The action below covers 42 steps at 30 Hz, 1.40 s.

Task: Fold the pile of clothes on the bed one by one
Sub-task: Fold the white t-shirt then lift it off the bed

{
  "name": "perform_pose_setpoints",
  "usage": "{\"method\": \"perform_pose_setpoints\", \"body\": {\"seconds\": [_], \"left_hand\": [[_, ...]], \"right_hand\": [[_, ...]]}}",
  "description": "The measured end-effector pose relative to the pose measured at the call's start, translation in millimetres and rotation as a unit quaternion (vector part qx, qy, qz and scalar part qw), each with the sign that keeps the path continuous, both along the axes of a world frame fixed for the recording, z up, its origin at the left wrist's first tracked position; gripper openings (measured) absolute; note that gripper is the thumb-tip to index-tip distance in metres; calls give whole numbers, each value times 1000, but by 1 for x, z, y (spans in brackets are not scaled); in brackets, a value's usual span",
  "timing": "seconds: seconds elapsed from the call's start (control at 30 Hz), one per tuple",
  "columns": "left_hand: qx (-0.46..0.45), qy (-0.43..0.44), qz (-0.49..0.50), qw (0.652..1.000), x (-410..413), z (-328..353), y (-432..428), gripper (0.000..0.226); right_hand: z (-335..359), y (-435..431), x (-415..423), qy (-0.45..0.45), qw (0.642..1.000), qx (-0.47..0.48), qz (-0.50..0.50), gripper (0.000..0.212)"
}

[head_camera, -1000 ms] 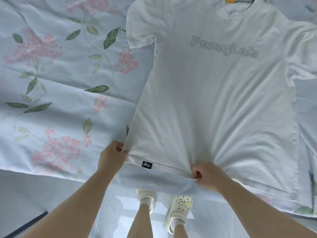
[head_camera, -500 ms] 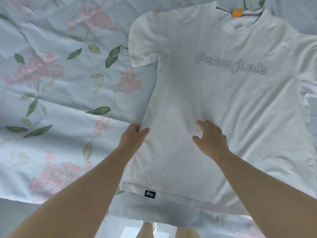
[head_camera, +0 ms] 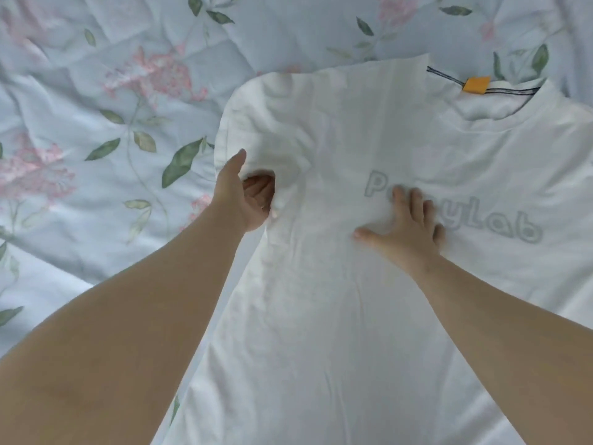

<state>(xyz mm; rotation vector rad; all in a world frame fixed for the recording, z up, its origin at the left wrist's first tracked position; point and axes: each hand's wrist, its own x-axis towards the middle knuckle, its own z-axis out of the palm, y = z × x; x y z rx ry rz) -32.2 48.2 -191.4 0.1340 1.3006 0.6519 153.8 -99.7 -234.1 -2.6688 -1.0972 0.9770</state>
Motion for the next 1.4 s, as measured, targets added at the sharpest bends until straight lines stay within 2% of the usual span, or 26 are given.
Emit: {"method": "perform_pose_setpoints", "body": {"seconds": [0.1, 0.2, 0.33, 0.43, 0.47, 0.5, 0.53, 0.57, 0.6, 0.63, 0.67, 0.7, 0.73, 0.77, 0.8, 0.83, 0.9, 0.93, 0.97, 1.03, 1.13, 1.2, 1.3, 1.37, 1.4], "left_hand": [[-31, -8, 98, 995, 7, -3, 24, 40], [-22, 13, 129, 991, 18, -3, 35, 39], [31, 45, 96, 994, 29, 8, 55, 14], [161, 55, -18, 985, 51, 19, 65, 25], [229, 65, -92, 967, 64, 23, 60, 22], [302, 85, -195, 929, 77, 26, 53, 16], [379, 123, -331, 855, 90, 25, 43, 14], [437, 173, -482, 739, 100, 18, 32, 14], [457, 218, -605, 615, 106, 8, 23, 16], [447, 257, -676, 526, 109, -2, 18, 23], [436, 282, -698, 493, 108, -9, 15, 30], [432, 294, -677, 519, 105, -10, 14, 34], [439, 299, -620, 578, 103, -11, 14, 33], [458, 321, -551, 619, 101, -10, 14, 30], [472, 365, -514, 616, 99, -14, 15, 29], [471, 410, -524, 580, 95, -18, 15, 35], [433, 459, -623, 462, 88, -31, 14, 55], [422, 469, -656, 414, 84, -38, 10, 60], [422, 482, -666, 383, 78, -44, 3, 62], [463, 503, -639, 354, 64, -52, -13, 60], [520, 486, -643, 283, 48, -56, -37, 64], [502, 481, -666, 271, 46, -57, -45, 58], [461, 505, -669, 291, 57, -45, -53, 56], [460, 512, -660, 301, 69, -37, -66, 55], [462, 508, -662, 301, 75, -36, -74, 55]], "right_hand": [[-11, -4, -1, -13, 1000, 2, -2, 109], [-16, -4, -1, -18, 1000, -10, 2, 109], [-17, -3, -2, -21, 999, -26, 2, 110], [-16, -3, -3, -17, 1000, -25, -1, 109], [-15, -3, -3, -18, 999, -26, -1, 108], [-15, -3, -3, -19, 999, -27, -1, 108], [-14, -3, -3, -18, 999, -28, -2, 108], [-14, -3, -3, -15, 999, -29, -3, 107], [-13, -4, -3, -12, 999, -30, -4, 107], [-13, -4, -4, -11, 999, -30, -4, 107], [-13, -5, -4, -10, 1000, -29, -4, 107], [-14, -5, -4, -10, 1000, -27, -4, 107], [-14, -5, -4, -8, 1000, -23, -6, 107], [-14, -5, -4, -6, 1000, -19, -9, 107], [-15, -5, -4, -5, 1000, -15, -11, 107], [-15, -5, -4, -5, 1000, -13, -11, 107], [-14, -5, -4, -6, 1000, -11, -11, 106], [-14, -5, -4, -7, 1000, -11, -11, 106], [-13, -5, -4, -7, 1000, -10, -11, 106], [-13, -5, -4, -10, 1000, -4, -13, 107], [-15, -7, -3, -10, 1000, 5, -8, 108], [-15, -7, -2, 0, 1000, 7, -3, 108], [-4, -10, 6, 41, 999, 20, 13, 103], [7, -18, 19, 100, 992, 77, -12, 84], [12, -26, 28, 134, 980, 132, -58, 69]]}}
